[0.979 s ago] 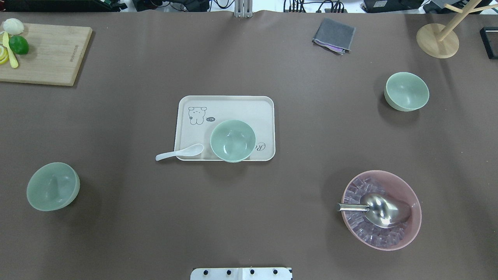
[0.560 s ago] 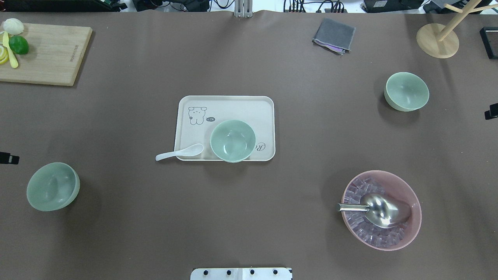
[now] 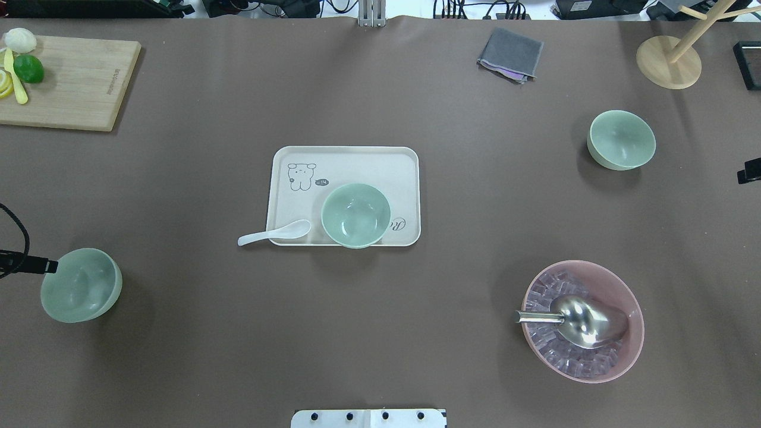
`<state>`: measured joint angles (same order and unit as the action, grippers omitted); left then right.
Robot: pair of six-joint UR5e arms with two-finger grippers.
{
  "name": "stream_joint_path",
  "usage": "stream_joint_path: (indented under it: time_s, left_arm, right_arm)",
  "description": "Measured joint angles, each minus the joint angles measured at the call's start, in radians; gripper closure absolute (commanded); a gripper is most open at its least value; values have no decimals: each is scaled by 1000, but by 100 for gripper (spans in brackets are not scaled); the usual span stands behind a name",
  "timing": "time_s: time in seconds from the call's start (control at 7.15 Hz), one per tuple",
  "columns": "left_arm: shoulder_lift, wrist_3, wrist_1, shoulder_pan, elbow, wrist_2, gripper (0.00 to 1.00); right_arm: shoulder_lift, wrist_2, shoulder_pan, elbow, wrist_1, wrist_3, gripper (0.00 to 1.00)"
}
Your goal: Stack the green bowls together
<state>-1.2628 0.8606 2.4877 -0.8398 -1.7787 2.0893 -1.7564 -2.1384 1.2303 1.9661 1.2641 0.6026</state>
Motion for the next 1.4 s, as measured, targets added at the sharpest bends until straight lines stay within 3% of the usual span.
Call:
stream_joint_path:
  time_s: [0.56, 0.7, 0.98, 1.12, 1.4]
  left_arm:
    - [3, -86, 0, 27, 1, 0, 34]
    - [3, -89, 0, 31, 0, 0, 49]
    - [3, -90, 0, 36, 1, 0, 92]
    - [3, -90, 0, 40, 1, 0, 100]
    - [2, -91, 0, 50, -3, 0, 100]
  right_arm:
    - [-1, 1, 0, -1, 0, -1, 1]
    - [-1, 0, 0, -1, 0, 0, 1]
    - [-1, 0, 0, 0, 0, 0, 1]
    - [-1, 0, 0, -1, 0, 0, 1]
    - [-2, 0, 0, -1, 0, 1, 1]
